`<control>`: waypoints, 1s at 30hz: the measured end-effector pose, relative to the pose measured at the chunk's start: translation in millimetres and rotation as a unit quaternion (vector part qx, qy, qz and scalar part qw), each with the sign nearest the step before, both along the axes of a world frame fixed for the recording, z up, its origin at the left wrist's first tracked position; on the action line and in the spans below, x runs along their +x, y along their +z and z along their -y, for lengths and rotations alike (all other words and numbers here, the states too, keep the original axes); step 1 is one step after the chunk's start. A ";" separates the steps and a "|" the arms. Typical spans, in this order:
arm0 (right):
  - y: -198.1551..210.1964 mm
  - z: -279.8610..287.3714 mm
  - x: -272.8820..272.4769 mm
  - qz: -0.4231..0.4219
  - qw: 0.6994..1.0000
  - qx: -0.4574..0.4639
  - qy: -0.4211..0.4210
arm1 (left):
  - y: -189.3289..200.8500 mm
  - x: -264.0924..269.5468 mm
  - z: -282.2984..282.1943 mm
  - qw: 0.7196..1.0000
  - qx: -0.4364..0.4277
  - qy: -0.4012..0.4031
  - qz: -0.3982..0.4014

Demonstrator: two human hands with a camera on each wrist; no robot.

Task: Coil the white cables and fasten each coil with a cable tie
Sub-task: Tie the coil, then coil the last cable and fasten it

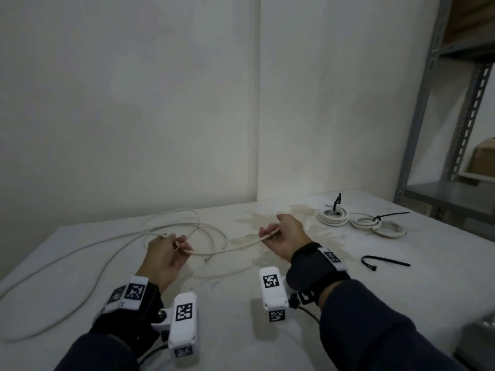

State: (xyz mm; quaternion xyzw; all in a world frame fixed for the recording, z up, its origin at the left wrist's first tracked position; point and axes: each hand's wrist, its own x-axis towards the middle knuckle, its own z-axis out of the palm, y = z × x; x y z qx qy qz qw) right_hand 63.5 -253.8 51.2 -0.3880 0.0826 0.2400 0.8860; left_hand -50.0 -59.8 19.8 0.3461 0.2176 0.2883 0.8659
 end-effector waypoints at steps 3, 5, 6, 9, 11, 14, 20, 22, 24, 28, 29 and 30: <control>-13.4 -2.1 -8.8 0.022 0.997 -0.071 -0.006 | -12.2 -17.9 -14.8 0.994 0.087 0.019 -0.056; -22.0 -7.3 -16.1 0.048 0.992 -0.116 0.008 | -15.5 -29.2 -22.0 0.989 0.121 0.009 -0.082; -25.9 -11.8 -19.7 0.063 0.989 -0.132 0.019 | -16.8 -34.2 -25.3 0.987 0.132 0.001 -0.090; -38.8 -30.0 -26.7 0.094 0.982 -0.153 0.053 | -23.3 -40.6 -34.2 0.979 0.164 -0.011 -0.121; -49.1 -44.2 -26.6 0.105 0.982 -0.144 0.064 | -28.2 -38.1 -40.8 0.978 0.171 0.011 -0.122; -60.8 -63.1 -23.6 0.102 0.986 -0.113 0.075 | -34.6 -30.2 -58.1 0.984 0.139 0.042 -0.101; -70.1 -96.5 3.0 0.036 0.997 -0.068 0.003 | -34.5 -22.4 -73.4 0.995 0.073 -0.057 -0.044; -72.4 -101.7 9.7 0.014 0.998 -0.050 -0.028 | -38.2 -21.6 -71.0 0.990 0.083 -0.098 -0.052; -74.9 -102.8 14.8 0.005 0.997 -0.053 -0.048 | -36.3 -20.6 -70.0 0.989 0.061 -0.125 -0.057; -78.6 -102.2 17.6 0.016 0.998 -0.045 -0.044 | -41.0 -19.9 -73.5 0.987 0.043 -0.144 -0.056; -78.9 -102.5 16.1 0.019 0.999 -0.036 -0.036 | -44.1 -19.8 -73.5 0.987 0.049 -0.147 -0.052; -79.0 -102.4 14.1 0.021 0.999 -0.028 -0.027 | -46.5 -20.3 -71.5 0.986 0.056 -0.147 -0.048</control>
